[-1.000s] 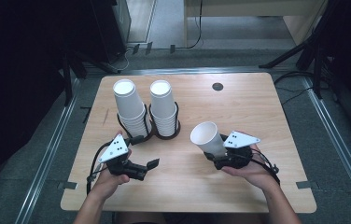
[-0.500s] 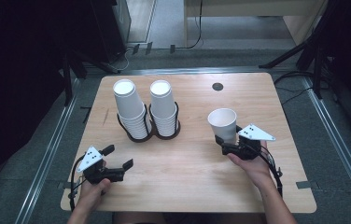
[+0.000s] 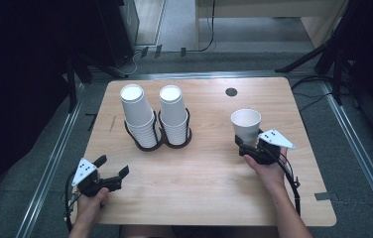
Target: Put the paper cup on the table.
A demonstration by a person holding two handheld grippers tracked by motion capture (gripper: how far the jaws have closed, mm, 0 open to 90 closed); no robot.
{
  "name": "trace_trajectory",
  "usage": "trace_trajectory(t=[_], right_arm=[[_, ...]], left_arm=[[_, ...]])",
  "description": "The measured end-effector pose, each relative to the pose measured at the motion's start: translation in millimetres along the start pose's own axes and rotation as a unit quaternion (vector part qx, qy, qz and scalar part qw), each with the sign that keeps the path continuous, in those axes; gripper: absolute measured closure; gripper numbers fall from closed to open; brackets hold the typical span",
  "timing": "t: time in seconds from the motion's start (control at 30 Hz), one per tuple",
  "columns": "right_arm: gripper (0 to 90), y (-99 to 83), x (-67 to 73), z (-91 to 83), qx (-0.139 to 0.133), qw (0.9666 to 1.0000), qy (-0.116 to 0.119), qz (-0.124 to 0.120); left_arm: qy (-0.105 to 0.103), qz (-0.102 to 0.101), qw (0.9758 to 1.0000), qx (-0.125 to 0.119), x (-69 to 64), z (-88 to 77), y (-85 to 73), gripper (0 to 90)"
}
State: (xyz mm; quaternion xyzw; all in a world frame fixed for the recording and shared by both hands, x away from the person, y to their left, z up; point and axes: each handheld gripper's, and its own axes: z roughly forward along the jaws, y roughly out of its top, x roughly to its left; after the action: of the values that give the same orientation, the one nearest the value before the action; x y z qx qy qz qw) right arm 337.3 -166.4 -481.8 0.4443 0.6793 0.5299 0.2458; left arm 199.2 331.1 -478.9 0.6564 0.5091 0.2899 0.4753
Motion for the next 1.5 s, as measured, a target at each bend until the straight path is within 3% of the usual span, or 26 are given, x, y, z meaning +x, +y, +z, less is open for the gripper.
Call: trace_trajectory(t=[0.2,0.53,0.9,1.2,1.5], right_arm=[[20.9,-3.4,-2.3,6.8,0.0,0.9997,-0.021,0.012],[21.0,-8.9,-5.0,14.3,0.012,0.9991,-0.04,0.006],[21.1,-18.2,-10.6,16.7,0.022,0.9984,-0.048,0.021],[21.1,-19.4,-10.3,20.0,0.032,0.9979,-0.053,0.018],[21.0,-20.4,-5.9,22.7,0.045,0.9973,-0.058,-0.005]], left_arm=[[0.01,-0.014,0.9998,0.005,3.6,2.4,-1.0,1.5],[0.013,-0.03,0.9994,0.006,7.9,4.0,-1.0,1.5],[0.01,-0.028,0.9995,0.006,7.3,5.0,-0.7,1.6],[0.008,-0.029,0.9995,0.007,5.9,4.0,-0.8,1.5],[0.009,-0.029,0.9995,0.006,7.7,0.7,-0.8,1.6]])
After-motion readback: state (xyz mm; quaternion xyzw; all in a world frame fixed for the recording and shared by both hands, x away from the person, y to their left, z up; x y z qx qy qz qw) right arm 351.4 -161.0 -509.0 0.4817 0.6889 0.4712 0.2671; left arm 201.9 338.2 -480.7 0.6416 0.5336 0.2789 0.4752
